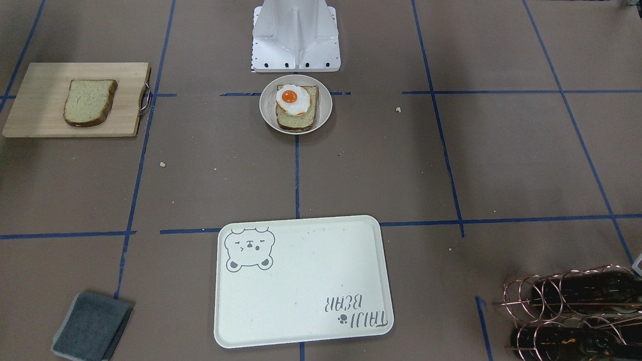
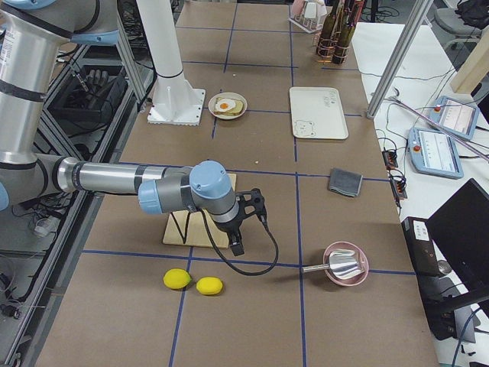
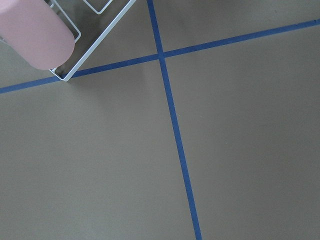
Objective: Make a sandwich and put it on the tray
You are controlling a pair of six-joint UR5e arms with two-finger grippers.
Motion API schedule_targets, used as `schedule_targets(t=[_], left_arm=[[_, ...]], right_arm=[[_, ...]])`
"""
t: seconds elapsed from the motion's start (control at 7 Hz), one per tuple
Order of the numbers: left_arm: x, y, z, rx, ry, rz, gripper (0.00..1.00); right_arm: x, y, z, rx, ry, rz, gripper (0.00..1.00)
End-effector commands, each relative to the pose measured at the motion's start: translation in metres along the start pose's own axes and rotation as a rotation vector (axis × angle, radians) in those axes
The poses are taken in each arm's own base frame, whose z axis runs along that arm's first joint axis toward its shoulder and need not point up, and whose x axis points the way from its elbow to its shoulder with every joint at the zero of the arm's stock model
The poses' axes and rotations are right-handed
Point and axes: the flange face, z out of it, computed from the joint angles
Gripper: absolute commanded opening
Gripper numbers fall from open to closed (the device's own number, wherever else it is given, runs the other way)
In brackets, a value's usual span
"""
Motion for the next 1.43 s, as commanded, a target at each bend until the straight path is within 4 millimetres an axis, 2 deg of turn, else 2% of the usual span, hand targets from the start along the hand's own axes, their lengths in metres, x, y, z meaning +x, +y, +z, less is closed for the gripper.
schedule_targets(t=[0.0, 0.29, 0.43, 0.57, 0.71, 0.86, 1.0, 1.14, 1.29], left_arm=[[-0.001, 0.001, 0.001, -0.003, -0.006, -0.003, 1.0], [-0.003, 0.002, 0.001, -0.004, -0.006, -0.006, 1.0], [-0.002, 0.002, 0.002, -0.005, -0.005, -0.004, 1.0], [-0.002, 0.002, 0.001, -0.004, -0.004, -0.004, 1.0], [-0.002, 0.002, 0.001, -0.004, -0.004, -0.004, 1.0], [-0.001, 0.001, 0.001, -0.003, -0.003, -0.003, 1.0], [-0.001, 0.001, 0.001, -0.002, -0.003, -0.001, 1.0], [-0.001, 0.001, 0.001, -0.003, -0.003, -0.002, 1.0], [0.0, 0.001, 0.0, -0.002, -0.003, -0.001, 1.0]], right_arm=[[-0.015, -0.005, -0.004, 0.026, -0.107, 0.001, 1.0], [-0.024, -0.012, -0.01, 0.034, -0.112, 0.045, 1.0], [-0.041, -0.015, -0.005, 0.028, -0.135, 0.085, 1.0], [-0.069, -0.016, 0.015, 0.009, -0.172, 0.135, 1.0], [-0.089, -0.009, 0.029, 0.005, -0.176, 0.18, 1.0], [-0.099, 0.001, 0.037, 0.007, -0.18, 0.199, 0.77], [-0.12, 0.01, 0.048, 0.002, -0.208, 0.229, 0.99], [-0.144, 0.02, 0.066, 0.008, -0.193, 0.275, 1.0], [-0.165, 0.032, 0.101, 0.03, -0.202, 0.296, 1.0]])
